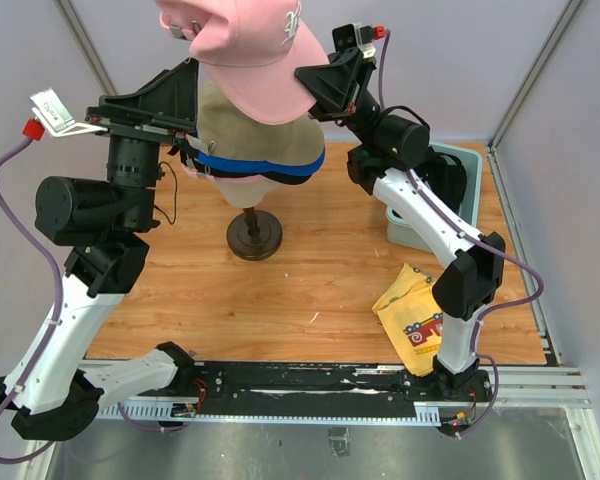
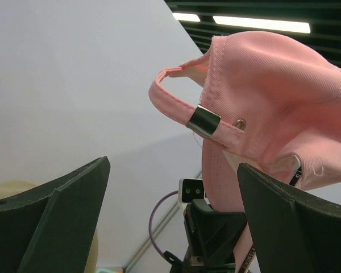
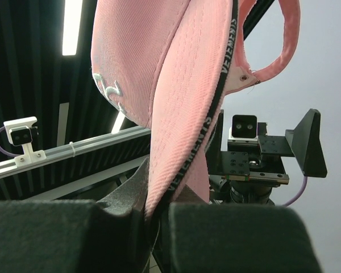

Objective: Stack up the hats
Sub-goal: Stack the hat on the hat.

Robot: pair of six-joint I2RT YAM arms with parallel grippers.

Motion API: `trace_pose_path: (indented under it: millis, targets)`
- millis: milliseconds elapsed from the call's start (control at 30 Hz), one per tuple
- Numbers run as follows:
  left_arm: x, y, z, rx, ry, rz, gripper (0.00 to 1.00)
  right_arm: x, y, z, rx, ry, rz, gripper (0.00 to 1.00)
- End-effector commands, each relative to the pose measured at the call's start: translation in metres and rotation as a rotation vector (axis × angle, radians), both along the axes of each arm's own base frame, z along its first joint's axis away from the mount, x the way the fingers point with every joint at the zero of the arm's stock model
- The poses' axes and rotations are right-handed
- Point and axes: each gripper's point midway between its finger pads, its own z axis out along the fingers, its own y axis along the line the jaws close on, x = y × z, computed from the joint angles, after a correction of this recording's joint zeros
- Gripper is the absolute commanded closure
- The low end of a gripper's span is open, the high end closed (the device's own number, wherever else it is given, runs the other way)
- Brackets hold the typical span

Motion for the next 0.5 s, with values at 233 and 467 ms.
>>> trace_pose_path:
  millis: [233,467]
  targets:
    - [-0.022,-0.002,0.035,-0.146,-0.045,-0.154,0.00,-0.056,-0.038,0.018,0.092,-0.030,0.175,0.99]
    - [-0.028,0.002,0.036,-0.243,-0.038,-0.215,0.00,-0.063,-0.048,0.023,0.116,-0.044,0.189,0.99]
